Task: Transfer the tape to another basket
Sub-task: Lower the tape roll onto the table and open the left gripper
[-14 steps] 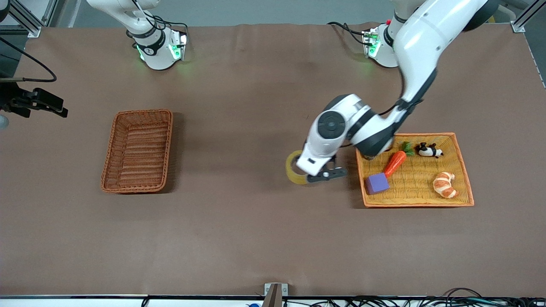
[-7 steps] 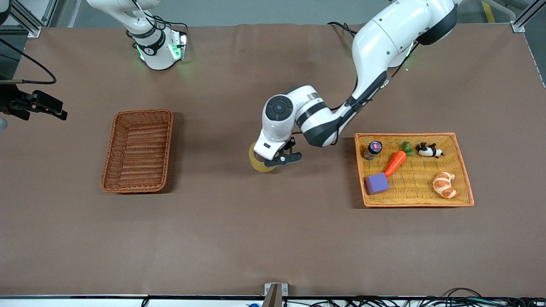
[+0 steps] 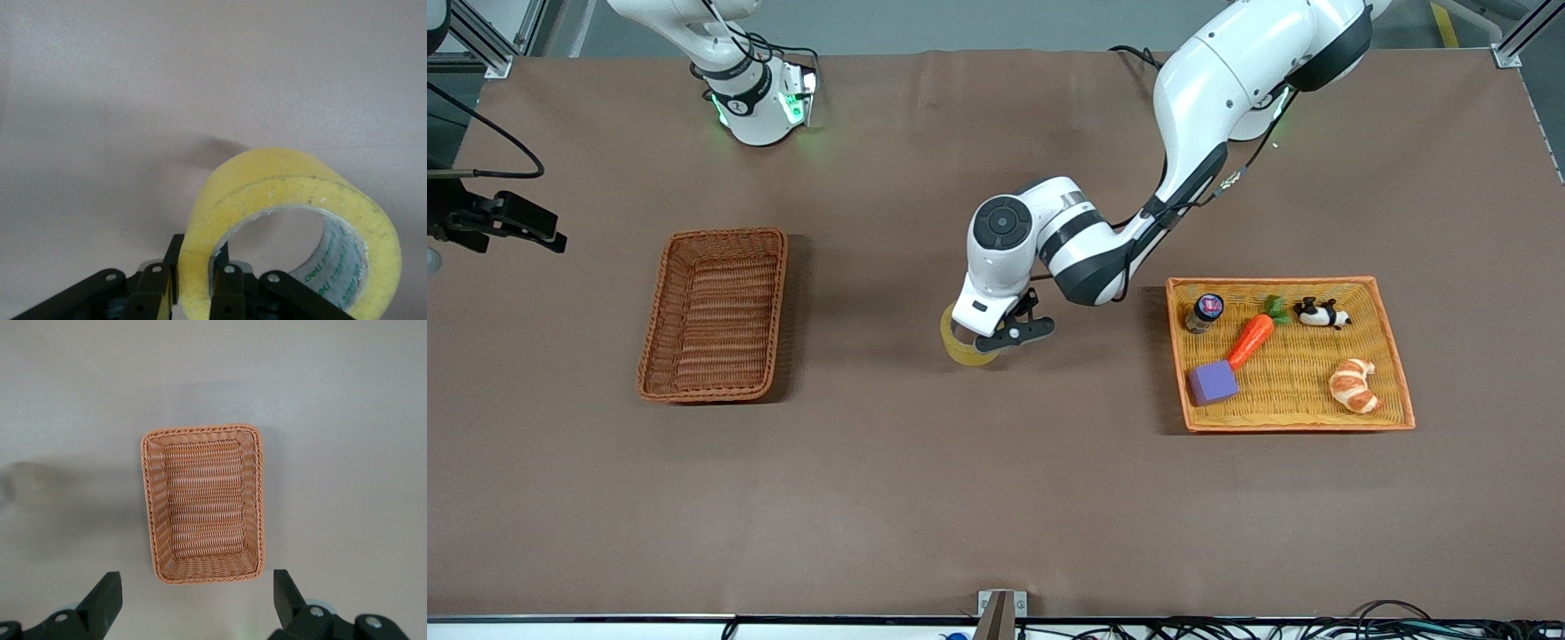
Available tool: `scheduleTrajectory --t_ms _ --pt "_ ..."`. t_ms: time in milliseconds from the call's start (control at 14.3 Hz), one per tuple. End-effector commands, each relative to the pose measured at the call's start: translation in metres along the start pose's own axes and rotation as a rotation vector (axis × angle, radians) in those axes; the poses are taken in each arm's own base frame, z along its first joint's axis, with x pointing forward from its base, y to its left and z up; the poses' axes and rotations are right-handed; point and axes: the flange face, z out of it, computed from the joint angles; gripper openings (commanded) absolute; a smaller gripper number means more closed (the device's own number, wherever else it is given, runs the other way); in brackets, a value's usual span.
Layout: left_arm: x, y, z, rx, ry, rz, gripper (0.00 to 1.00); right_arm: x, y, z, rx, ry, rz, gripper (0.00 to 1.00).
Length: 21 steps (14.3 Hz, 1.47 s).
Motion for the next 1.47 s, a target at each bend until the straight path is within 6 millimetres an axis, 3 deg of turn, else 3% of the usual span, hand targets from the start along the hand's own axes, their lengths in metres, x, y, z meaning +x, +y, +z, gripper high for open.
scheduleTrajectory --t_ms 0,210,421,981,1051,1121,1192,1262,1402 --pt "-0.001 0.007 -0.009 -0.011 -0.002 -0.014 0.04 0.001 0.000 0.004 0.017 0.009 -0.003 1.00" --pt "-0.017 0.016 0.008 -0.025 -0.023 0.001 0.06 0.001 0.000 0.005 0.017 0.008 -0.004 1.00" --pt "-0.016 0.011 0.033 -0.023 -0.126 -0.090 0.09 0.001 -0.001 0.005 0.017 0.008 -0.004 1.00" --pt "-0.025 0.020 0.044 -0.070 -0.136 -0.188 0.20 0.002 0.000 0.006 0.017 0.005 -0.003 1.00" --pt "-0.024 0.021 0.039 -0.075 -0.131 -0.186 0.35 0.002 0.000 0.006 0.017 0.005 -0.003 1.00" --pt "-0.022 0.019 0.039 -0.073 -0.127 -0.178 0.60 0.002 0.000 0.006 0.017 0.005 -0.003 1.00" --pt "-0.017 0.017 0.038 -0.075 -0.123 -0.176 0.77 0.002 0.000 0.006 0.017 0.005 -0.004 1.00" --pt "-0.012 0.016 0.031 -0.080 -0.115 -0.178 0.82 0.002 0.000 0.006 0.017 0.005 -0.003 1.00" --pt "0.015 0.006 0.000 -0.112 -0.075 -0.187 0.91 0.002 -0.001 0.007 0.017 0.003 -0.004 1.00"
